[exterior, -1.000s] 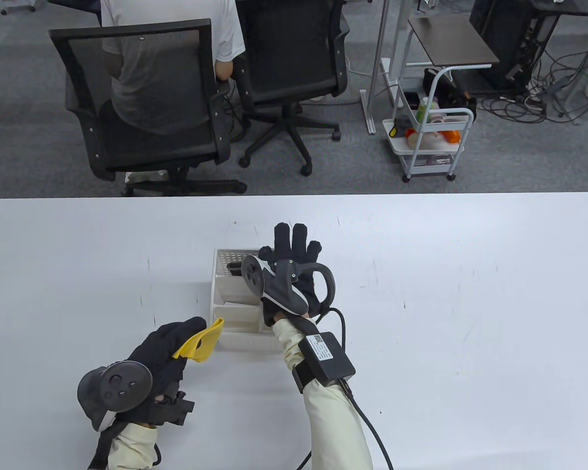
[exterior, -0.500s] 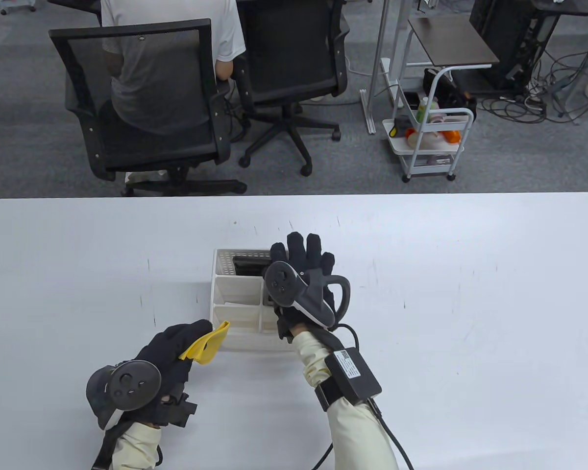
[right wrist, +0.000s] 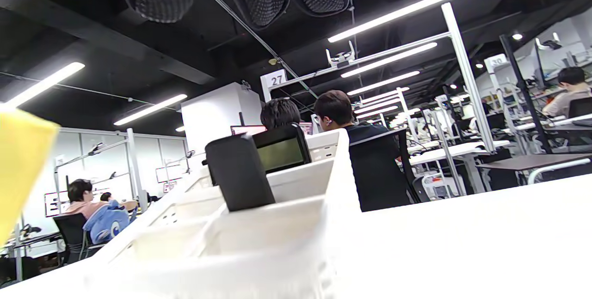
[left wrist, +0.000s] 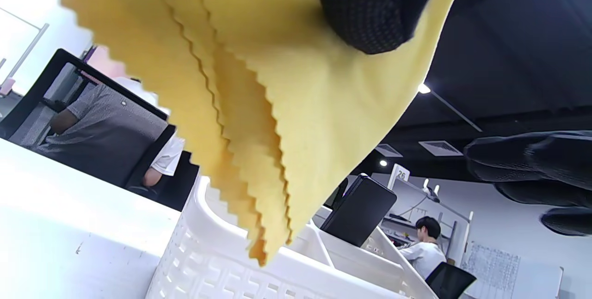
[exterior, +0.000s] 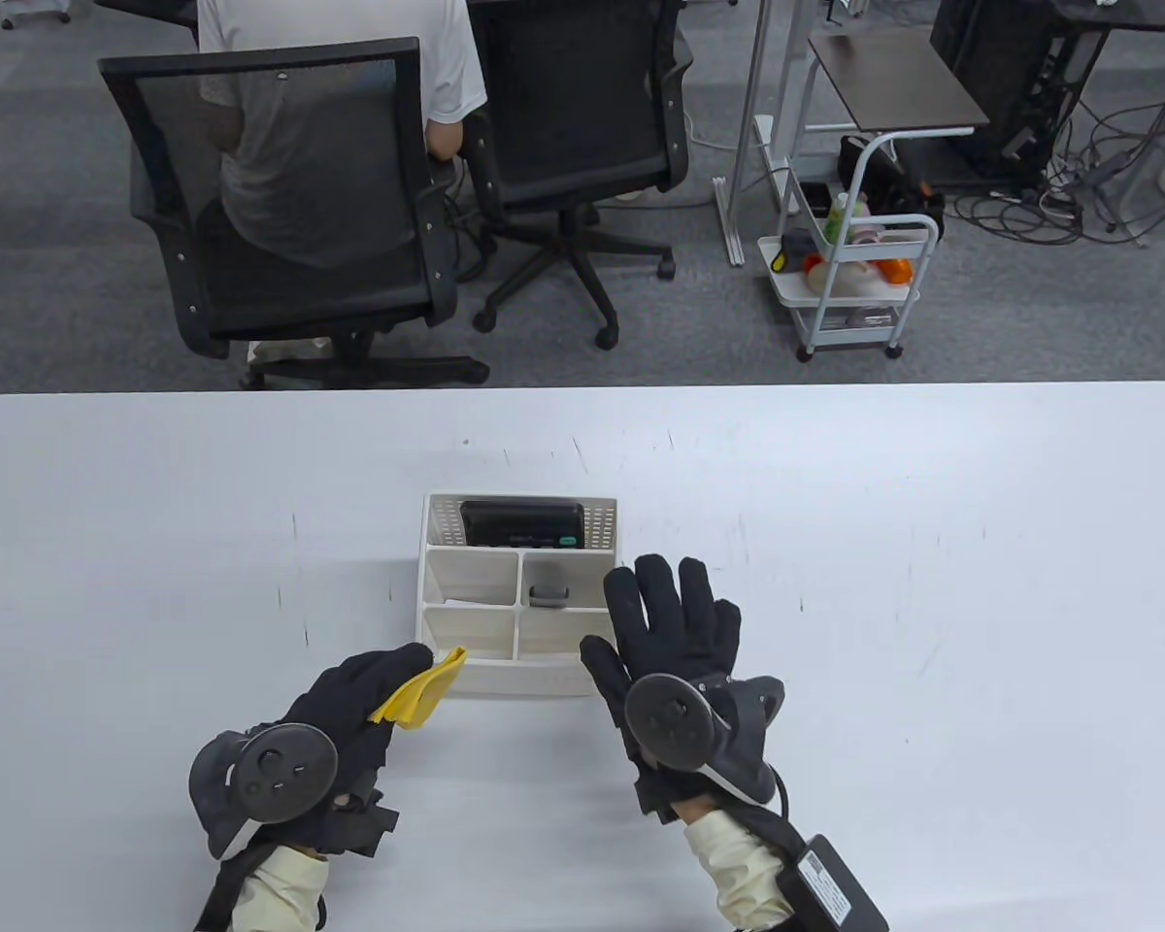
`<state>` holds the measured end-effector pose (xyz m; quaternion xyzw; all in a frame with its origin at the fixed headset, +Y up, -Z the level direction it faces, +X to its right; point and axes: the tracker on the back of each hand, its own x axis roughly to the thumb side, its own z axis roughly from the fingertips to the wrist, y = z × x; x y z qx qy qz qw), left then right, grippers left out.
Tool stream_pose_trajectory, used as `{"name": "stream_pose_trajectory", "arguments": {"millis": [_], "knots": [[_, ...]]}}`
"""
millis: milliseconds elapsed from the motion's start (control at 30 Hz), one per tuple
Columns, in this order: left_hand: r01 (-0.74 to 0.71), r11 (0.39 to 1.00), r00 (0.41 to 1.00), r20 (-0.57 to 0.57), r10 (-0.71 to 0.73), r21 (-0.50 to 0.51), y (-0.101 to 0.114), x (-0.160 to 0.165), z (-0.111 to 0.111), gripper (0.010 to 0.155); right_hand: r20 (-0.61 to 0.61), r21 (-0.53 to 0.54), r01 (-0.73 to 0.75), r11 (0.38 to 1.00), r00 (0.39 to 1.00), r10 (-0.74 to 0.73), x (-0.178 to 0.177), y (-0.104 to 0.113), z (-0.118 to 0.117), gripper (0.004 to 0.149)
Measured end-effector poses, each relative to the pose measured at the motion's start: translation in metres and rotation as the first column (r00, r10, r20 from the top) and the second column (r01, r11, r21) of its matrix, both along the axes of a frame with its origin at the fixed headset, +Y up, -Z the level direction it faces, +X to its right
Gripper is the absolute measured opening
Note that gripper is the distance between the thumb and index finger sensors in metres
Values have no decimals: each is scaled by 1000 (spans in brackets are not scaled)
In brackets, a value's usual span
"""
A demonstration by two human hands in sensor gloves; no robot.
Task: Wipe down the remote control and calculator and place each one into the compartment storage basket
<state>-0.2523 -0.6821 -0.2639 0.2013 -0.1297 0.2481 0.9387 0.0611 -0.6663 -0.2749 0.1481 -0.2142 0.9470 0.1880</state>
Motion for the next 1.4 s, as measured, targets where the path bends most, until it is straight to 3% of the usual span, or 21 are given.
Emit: {"name": "stream_pose_trajectory", "arguments": {"millis": [200,400,633,800,900,1067,1233,1400], "knots": [[32,999,999,9,-32,-1,-3,7,0,39,0,-11,-101,995,995,101,5,-29,24,68],[69,997,998,3,-69,18,-6,11,2,39,-7,-107,-141,984,990,141,8,-53,27,69],[108,993,994,7,-108,39,-6,15,4,39,-4,-198,-124,972,992,126,13,-63,32,69],[27,999,999,29,-29,45,4,18,2,37,6,-207,-125,970,992,129,15,-64,31,69],[40,996,999,16,-41,74,16,24,-7,37,8,-230,-115,966,993,120,16,-65,32,69],[13,1000,999,39,-14,11,22,36,-36,36,5,-231,-98,968,995,102,18,-65,33,68],[164,986,986,9,-164,-14,11,49,-58,36,-11,-228,-94,969,995,94,18,-66,31,68],[350,936,937,1,-350,-44,-9,58,-73,36,-20,-234,-92,968,996,90,18,-66,30,67]]}}
